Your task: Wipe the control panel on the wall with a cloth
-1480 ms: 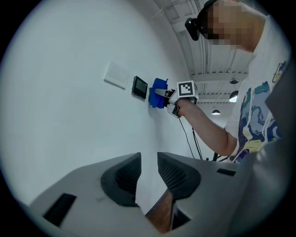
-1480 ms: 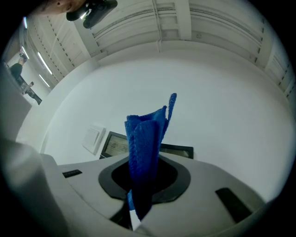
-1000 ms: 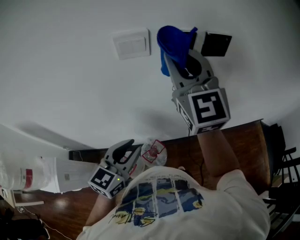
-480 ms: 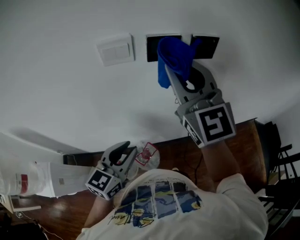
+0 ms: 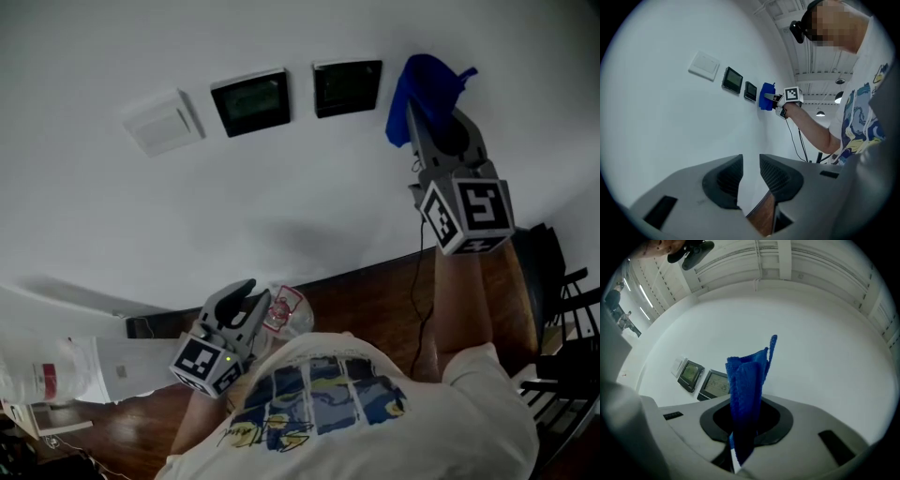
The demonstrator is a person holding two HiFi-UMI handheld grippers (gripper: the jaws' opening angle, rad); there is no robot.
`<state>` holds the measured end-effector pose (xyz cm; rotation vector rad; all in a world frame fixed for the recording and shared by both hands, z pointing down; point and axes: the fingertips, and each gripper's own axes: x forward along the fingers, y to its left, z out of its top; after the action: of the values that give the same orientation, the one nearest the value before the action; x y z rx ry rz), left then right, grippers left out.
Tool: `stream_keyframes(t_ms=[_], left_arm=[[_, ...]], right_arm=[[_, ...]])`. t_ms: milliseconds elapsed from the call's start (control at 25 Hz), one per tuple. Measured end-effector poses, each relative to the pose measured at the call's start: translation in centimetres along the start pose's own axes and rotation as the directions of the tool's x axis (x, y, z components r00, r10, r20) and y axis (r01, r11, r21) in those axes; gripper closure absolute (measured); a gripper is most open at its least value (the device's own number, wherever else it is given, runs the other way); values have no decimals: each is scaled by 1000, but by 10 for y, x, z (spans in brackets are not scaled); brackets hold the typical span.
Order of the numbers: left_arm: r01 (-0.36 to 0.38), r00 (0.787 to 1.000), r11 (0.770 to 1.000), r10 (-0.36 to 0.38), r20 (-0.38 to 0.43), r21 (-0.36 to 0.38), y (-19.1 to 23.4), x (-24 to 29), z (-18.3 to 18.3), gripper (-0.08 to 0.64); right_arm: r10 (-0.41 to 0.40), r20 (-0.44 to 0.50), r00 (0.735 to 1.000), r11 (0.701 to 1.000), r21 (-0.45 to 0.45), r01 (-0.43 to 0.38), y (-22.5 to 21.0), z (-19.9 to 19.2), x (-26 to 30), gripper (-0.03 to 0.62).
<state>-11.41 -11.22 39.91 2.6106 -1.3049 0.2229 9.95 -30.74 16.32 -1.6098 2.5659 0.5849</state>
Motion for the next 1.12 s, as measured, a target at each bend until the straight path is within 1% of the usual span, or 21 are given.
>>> stream_keyframes(t_ms=[120,280,440,720,880,1120], left_arm=[[8,1000,1000,-8,9,-4,-10,13,5,474],[3,1000,1000,-4,10,10,-14,19,8,474],[-11,1000,1000,11,3,-6,-8,11,4,474],[4,1000,1000,-4,11,-7,-2,-9,-4,474],[9,1000,1000,-9,11,-12,7,-26,-10,474],[-4,1000,1000,4,11,-22,21,-55,-21,474]], right_arm=[[8,5,1000,1000,17,-8,-4,-4,9,515],[23,13,1000,1000,18,-23,8,-2,21,515],[21,17,1000,1000,16,-21,21,0,23,515],[4,22,1000,1000,-28,-4,50,11,22,515],[24,31,999,999,-29,-23,77,21,23,515],[101,47,994,995,-16,-100,135,35,33,515]])
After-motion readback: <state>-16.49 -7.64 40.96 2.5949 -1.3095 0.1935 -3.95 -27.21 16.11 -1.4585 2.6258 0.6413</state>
